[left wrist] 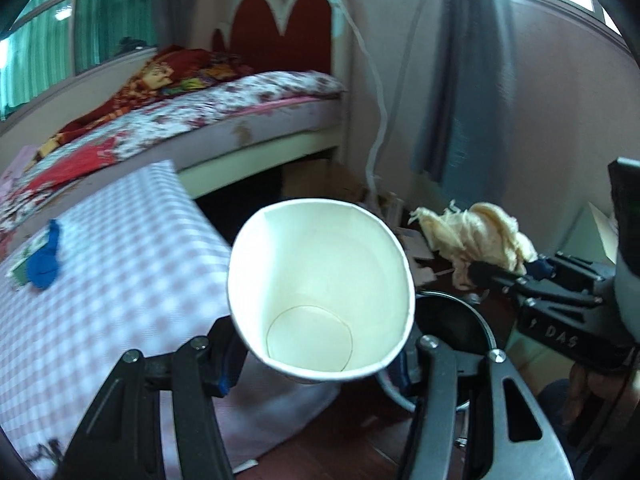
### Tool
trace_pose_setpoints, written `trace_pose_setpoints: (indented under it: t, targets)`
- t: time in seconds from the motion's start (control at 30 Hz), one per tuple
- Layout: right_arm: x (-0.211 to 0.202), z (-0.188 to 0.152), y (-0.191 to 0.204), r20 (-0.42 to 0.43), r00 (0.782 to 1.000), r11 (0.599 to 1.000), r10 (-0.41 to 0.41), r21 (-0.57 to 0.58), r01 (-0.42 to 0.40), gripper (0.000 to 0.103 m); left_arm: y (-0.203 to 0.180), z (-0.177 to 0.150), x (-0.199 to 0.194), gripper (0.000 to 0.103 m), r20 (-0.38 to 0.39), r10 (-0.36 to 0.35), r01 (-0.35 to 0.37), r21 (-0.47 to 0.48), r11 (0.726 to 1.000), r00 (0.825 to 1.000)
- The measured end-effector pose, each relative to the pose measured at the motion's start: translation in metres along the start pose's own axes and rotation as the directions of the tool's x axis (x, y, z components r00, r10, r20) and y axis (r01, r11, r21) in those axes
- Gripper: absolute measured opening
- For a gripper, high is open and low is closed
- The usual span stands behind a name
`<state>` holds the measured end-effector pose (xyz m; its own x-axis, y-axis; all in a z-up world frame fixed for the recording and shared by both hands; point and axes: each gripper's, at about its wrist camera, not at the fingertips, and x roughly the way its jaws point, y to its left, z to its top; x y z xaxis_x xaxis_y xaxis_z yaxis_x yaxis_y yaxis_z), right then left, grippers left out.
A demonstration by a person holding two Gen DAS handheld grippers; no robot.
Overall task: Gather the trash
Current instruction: 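Carry cup and cloth over the black bin and open both tools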
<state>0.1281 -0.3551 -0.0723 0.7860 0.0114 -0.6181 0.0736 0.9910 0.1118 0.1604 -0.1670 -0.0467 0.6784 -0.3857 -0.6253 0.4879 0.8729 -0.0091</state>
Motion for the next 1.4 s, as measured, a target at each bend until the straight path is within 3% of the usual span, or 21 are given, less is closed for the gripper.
trace_pose_setpoints:
  t: [0.47, 1.03, 1.17, 1.23, 1.27, 1.3, 1.33, 1.4]
  targets:
    - [0.013, -0.059, -0.074, -0.18, 0.977, 0.991, -0.109, 0.055, 0.121, 0.041, -0.065, -0.015, 0.054, 0.058, -0.128, -0.142, 0.15, 0.051, 0.987, 0.982]
    - [0.068, -0.1, -0.096, -0.343, 0.934, 0.986, -0.103, 0.089, 0.141, 0.042, -0.092, -0.041, 0.126, 0.059, -0.324, -0.202, 0.221, 0.02, 0.975, 0.924]
    - [0.076, -0.106, -0.099, -0.374, 0.922, 0.984, -0.101, 0.1, 0.148, 0.042, -0.097, -0.051, 0.14, 0.061, -0.37, -0.226, 0.248, 0.012, 0.969, 0.901]
    - [0.079, -0.106, -0.1, -0.376, 0.921, 0.983, -0.106, 0.099, 0.154, 0.047, -0.097, -0.055, 0.146, 0.068, -0.376, -0.266, 0.279, -0.019, 0.96, 0.888]
    - [0.085, -0.109, -0.103, -0.408, 0.904, 0.979, -0.124, 0.096, 0.177, 0.063, -0.096, -0.056, 0.148, 0.082, -0.376, -0.269, 0.275, -0.04, 0.961, 0.887]
    - [0.091, -0.113, -0.105, -0.436, 0.89, 0.976, -0.135, 0.098, 0.196, 0.078, -0.094, -0.058, 0.15, 0.09, -0.373, -0.28, 0.277, -0.064, 0.959, 0.885]
    - [0.095, -0.116, -0.107, -0.455, 0.879, 0.973, -0.142, 0.101, 0.21, 0.079, -0.091, -0.06, 0.151, 0.098, -0.369, -0.297, 0.286, -0.085, 0.955, 0.881]
    - [0.095, -0.117, -0.112, -0.455, 0.877, 0.967, -0.152, 0.113, 0.227, 0.081, -0.089, -0.063, 0.153, 0.099, -0.375, -0.263, 0.255, -0.072, 0.964, 0.889]
